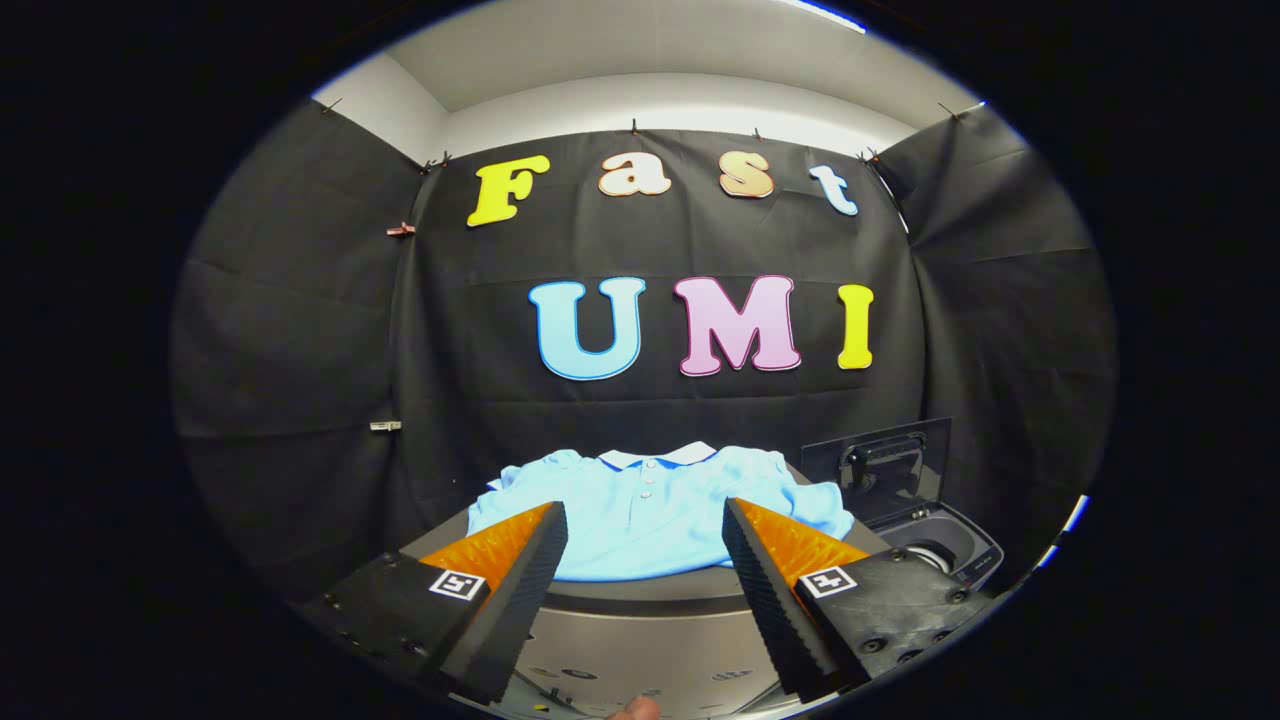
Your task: Put the clothes into the washing machine and then close the washing machine lid.
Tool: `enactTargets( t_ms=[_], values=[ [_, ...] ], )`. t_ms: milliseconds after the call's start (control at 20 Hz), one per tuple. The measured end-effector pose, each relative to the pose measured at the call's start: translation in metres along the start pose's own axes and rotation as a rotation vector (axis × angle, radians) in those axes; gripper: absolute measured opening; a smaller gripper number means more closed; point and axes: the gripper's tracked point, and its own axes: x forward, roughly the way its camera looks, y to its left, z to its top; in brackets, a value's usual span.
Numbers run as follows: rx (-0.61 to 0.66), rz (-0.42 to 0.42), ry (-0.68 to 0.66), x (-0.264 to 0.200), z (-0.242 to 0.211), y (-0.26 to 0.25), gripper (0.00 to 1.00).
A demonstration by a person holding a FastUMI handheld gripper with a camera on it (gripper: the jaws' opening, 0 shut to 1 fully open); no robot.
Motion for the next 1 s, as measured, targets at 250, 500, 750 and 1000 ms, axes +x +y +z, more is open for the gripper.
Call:
enactTargets(
  t_ms=[250, 500, 750, 1000],
  values=[
    [-0.012, 0.001, 0.022, 0.03, 0.018, 0.002, 0.99],
    [-0.046, 0.012, 0.132, 0.08, 0.009, 0.011, 0.99],
    [-0.04, 0.008, 0.235, 0.127, -0.002, 0.013, 1.0],
    [-0.028, -0.03, 0.374, 0.167, -0.027, 0.001, 0.99]
  ],
)
